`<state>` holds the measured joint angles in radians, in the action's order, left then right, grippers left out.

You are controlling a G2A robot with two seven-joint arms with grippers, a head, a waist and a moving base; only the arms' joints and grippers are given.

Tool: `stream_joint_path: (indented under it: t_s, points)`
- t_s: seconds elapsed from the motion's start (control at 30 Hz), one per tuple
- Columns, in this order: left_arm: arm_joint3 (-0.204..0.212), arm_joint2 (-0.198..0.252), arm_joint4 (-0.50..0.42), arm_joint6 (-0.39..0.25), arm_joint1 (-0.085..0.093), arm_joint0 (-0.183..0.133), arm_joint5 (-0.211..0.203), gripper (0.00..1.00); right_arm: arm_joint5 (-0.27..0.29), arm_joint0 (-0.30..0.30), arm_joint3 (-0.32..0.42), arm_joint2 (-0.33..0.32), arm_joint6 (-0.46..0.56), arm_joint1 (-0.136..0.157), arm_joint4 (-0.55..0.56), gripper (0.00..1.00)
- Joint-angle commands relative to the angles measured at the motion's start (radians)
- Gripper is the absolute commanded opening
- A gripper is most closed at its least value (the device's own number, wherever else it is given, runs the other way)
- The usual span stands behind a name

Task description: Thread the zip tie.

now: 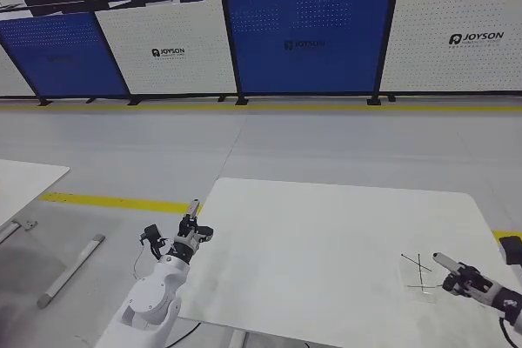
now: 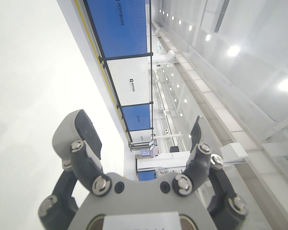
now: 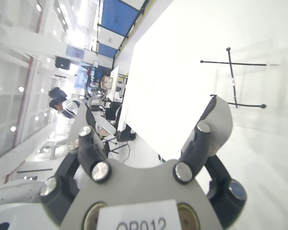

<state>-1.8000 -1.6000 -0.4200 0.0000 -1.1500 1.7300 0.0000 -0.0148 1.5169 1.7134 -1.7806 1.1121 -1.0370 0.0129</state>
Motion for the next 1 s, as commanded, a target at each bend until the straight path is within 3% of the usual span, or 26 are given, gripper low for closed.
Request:
stream_joint_path:
  t_s: [0.0,0.1,0.2,0.73,0.83,0.97]
  points:
    - [0.0,0.0,0.0,0.0,0.0,0.0,0.0,1.0,0.02,-0.046,-0.037,0.001,0.083,0.009,0.017,1.0]
    - [0.0,0.0,0.0,0.0,0.0,0.0,0.0,1.0,0.071,-0.109,-0.083,0.011,0.204,0.023,0.029,1.0]
    - [0.0,0.0,0.0,0.0,0.0,0.0,0.0,1.0,0.074,-0.168,-0.123,0.044,0.278,0.033,0.07,1.0]
    - [0.0,0.0,0.0,0.0,0.0,0.0,0.0,1.0,0.079,-0.169,-0.119,0.045,0.278,0.033,0.07,1.0]
    - [0.0,0.0,0.0,0.0,0.0,0.0,0.0,1.0,0.107,-0.173,-0.1,0.107,0.278,0.051,0.129,1.0]
    - [0.0,0.0,0.0,0.0,0.0,0.0,0.0,1.0,0.137,-0.231,-0.165,0.178,0.278,0.086,0.1,1.0]
